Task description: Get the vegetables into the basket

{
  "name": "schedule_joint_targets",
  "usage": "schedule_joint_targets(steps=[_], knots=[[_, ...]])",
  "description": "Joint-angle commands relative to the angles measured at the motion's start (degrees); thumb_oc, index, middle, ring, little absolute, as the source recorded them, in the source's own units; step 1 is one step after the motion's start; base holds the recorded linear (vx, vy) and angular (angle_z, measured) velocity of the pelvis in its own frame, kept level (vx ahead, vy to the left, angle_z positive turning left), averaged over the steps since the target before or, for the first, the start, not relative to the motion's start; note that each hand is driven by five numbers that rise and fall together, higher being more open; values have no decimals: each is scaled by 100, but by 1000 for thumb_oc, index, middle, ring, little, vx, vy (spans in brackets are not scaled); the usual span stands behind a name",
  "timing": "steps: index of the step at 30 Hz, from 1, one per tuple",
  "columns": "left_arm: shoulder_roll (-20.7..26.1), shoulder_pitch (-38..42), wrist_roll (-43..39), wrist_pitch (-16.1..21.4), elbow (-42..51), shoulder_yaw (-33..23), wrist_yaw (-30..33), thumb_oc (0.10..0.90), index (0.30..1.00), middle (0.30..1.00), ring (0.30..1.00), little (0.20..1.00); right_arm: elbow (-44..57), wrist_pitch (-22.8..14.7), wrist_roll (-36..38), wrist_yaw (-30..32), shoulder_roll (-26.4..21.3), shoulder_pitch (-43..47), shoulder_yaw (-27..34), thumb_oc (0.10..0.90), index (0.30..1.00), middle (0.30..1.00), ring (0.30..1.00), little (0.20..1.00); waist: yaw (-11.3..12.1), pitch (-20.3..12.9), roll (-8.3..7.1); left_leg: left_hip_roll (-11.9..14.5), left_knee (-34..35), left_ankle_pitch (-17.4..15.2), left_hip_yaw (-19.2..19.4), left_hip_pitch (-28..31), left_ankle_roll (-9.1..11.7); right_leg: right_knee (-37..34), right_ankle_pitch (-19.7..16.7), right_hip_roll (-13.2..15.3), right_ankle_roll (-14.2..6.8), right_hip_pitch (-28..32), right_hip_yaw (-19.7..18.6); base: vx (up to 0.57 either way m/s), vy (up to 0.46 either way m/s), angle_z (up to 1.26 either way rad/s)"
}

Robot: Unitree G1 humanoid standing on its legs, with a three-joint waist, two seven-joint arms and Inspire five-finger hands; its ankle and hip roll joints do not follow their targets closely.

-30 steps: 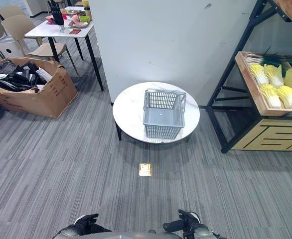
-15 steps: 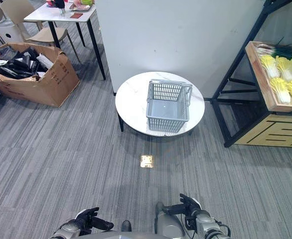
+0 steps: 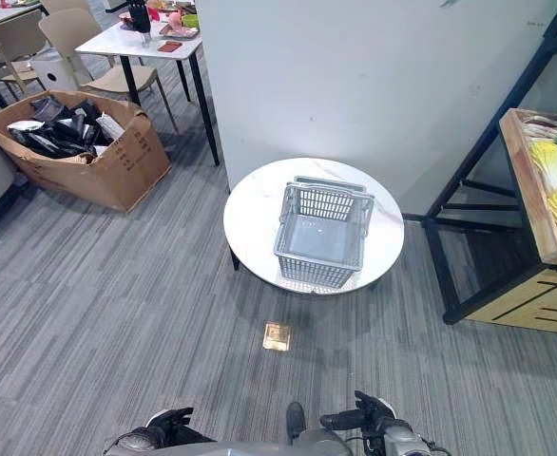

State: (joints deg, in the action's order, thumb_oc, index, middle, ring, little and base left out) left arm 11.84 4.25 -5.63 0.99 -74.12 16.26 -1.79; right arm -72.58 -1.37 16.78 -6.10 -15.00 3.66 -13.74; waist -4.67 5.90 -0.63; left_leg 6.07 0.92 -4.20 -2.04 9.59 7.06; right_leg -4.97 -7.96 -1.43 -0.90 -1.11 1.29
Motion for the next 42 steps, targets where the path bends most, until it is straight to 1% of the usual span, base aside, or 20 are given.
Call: schedule_joint_targets(steps=[1, 2, 4, 5, 6, 7, 8, 9, 10, 11, 14, 18, 24, 27, 33, 35, 38, 39, 41, 42], knots=[[85, 186, -154, 52, 137, 111, -4, 900, 1000, 1000, 1000, 1000, -247, -13, 26, 31, -207, -144, -152, 900, 1000, 1000, 1000, 1000, -4, 314, -235, -580, -1450, 669, 146, -695, -56, 812, 548, 322, -330, 15, -319, -5, -93, 51], [99, 190, -179, 50, 144, 113, 5, 900, 1000, 1000, 1000, 1000, -245, -3, 8, 35, -228, -149, -164, 900, 1000, 1000, 1000, 1000, 19, 334, -256, -622, -1475, 693, 119, -769, -67, 801, 558, 339, -318, 52, -307, 45, -53, 63], [105, 212, -236, 57, 157, 97, 40, 900, 1000, 1000, 1000, 1000, -269, 11, -22, 28, -256, -180, -157, 900, 1000, 1000, 1000, 1000, 30, 353, -273, -592, -1306, 702, 189, -874, -101, 742, 576, 406, -341, 147, -268, 111, 14, 53], [94, 213, -233, 48, 151, 124, 41, 900, 1000, 1000, 1000, 1000, -311, 53, -50, 67, -288, -190, -138, 900, 1000, 1000, 1000, 1000, 57, 306, -284, -535, -849, 530, 332, -1040, -187, 571, 591, 510, -412, 249, -301, 194, 74, 26], [80, 194, -151, 25, 128, 164, 62, 900, 1000, 1000, 1000, 1000, -351, 75, -105, 63, -307, -230, -137, 900, 1000, 1000, 1000, 1000, 59, 273, -229, -480, -491, 576, 381, -1169, -234, 497, 590, 525, -464, 272, -318, 266, 116, 10], [70, 149, -126, 42, 130, 198, 6, 900, 1000, 1000, 1000, 1000, -362, 87, -157, 46, -301, -222, -141, 900, 1000, 1000, 1000, 1000, 49, 240, -158, -544, -337, 454, 324, -949, -312, 484, 630, 542, -496, 283, -364, 182, 129, -5], [73, 145, -136, 42, 122, 195, -10, 900, 1000, 1000, 1000, 1000, -372, 82, -116, 34, -293, -201, -122, 900, 1000, 1000, 1000, 1000, 14, 210, -126, -561, -175, 437, 354, -882, -357, 446, 610, 561, -512, 256, -414, 124, 134, -28], [71, 122, -134, 46, 97, 177, -2, 900, 1000, 1000, 1000, 1000, -351, 58, -92, 50, -282, -201, -102, 900, 1000, 1000, 1000, 1000, -4, 183, -115, -582, -31, 426, 405, -812, -396, 421, 593, 574, -534, 229, -476, 100, 179, -53], [82, 102, -52, 55, 42, 182, 12, 900, 1000, 1000, 1000, 1000, -349, 54, -75, 57, -266, -187, -71, 900, 1000, 1000, 1000, 1000, -34, 164, -94, -617, 90, 420, 551, -703, -432, 407, 562, 608, -577, 210, -547, 72, 132, -73], [81, 102, -52, 56, 41, 183, 12, 900, 1000, 1000, 1000, 1000, -349, 55, -75, 58, -266, -188, -70, 900, 1000, 1000, 1000, 1000, -27, 167, -94, -616, 96, 421, 559, -694, -432, 406, 561, 607, -577, 214, -555, 86, 166, -88], [163, 100, 20, 64, 13, 122, 77, 900, 1000, 1000, 1000, 1000, -284, 33, -11, 51, -201, -121, -79, 900, 1000, 1000, 1000, 1000, -5, 173, -114, -681, 348, 382, 723, -502, -520, 307, 423, 654, -691, 152, -755, 33, 132, -52], [234, 69, 22, 62, -16, 62, 94, 900, 1000, 1000, 1000, 1000, -250, 30, 16, 69, -179, -41, -89, 900, 1000, 1000, 1000, 1000, 66, 148, -198, -703, 408, 311, 836, -421, -568, 230, 325, 671, -800, 118, -876, 33, 64, -23], [358, -14, 141, 52, -91, 25, 81, 900, 1000, 1000, 1000, 1000, 0, -37, 120, 117, -329, 104, -18, 900, 1000, 1000, 1000, 1000, 111, 83, -308, -693, 408, 222, 838, -250, -589, 220, 342, 660, -833, 213, -927, 46, 12, -6], [409, -103, 184, 54, -67, -41, 67, 900, 1000, 1000, 1000, 1000, 629, -132, 160, 255, -656, 256, 186, 900, 1000, 1000, 1000, 1000, 105, 39, -372, -675, 408, 192, 853, -170, -576, 191, 329, 652, -845, 273, -941, 19, -2, -8], [300, -281, 213, 50, 15, -63, 24, 900, 1000, 1000, 1000, 1000, 2555, -392, 143, 691, -1617, 633, 761, 900, 1000, 1000, 1000, 1000, 93, 9, -408, -643, 408, 181, 861, -118, -566, 156, 310, 637, -861, 312, -938, 0, 10, -6], [276, -307, 186, 38, 16, -87, 39, 900, 1000, 1000, 1000, 1000, 3293, -559, 286, 844, -1985, 1019, 997, 900, 1000, 1000, 1000, 1000, 136, -21, -445, -638, 408, 183, 841, -115, -563, 125, 301, 623, -850, 328, -898, 0, 0, 0], [279, -293, 159, 22, 3, -93, 50, 900, 1000, 1000, 1000, 1000, 3553, -612, 180, 976, -2236, 1380, 985, 900, 1000, 1000, 1000, 1000, 191, -27, -489, -619, 408, 190, 812, -133, -550, 101, 300, 621, -843, 340, -841, -13, -9, 3], [320, -332, 143, -15, 26, -130, 6, 900, 1000, 1000, 1000, 1000, 4091, -590, -433, 951, -2640, 1866, 744, 900, 1000, 1000, 1000, 1000, 270, -17, -551, -604, 408, 265, 792, -169, -534, 103, 251, 616, -832, 310, -819, 0, -15, 13], [306, -314, 135, -6, 25, -115, 20, 900, 1000, 1000, 1000, 1000, 3959, -613, -478, 1073, -2581, 1891, 709, 900, 1000, 1000, 1000, 1000, 278, -28, -546, -592, 408, 206, 777, -160, -538, 84, 295, 615, -838, 337, -799, 12, -15, 9], [330, -329, 174, -20, 17, -114, 31, 900, 1000, 1000, 1000, 1000, 4209, -624, -738, 1034, -2770, 2107, 552, 900, 1000, 1000, 1000, 1000, 333, -33, -583, -578, 408, 219, 763, -183, -533, 74, 304, 614, -832, 341, -774, -13, -29, 10]])
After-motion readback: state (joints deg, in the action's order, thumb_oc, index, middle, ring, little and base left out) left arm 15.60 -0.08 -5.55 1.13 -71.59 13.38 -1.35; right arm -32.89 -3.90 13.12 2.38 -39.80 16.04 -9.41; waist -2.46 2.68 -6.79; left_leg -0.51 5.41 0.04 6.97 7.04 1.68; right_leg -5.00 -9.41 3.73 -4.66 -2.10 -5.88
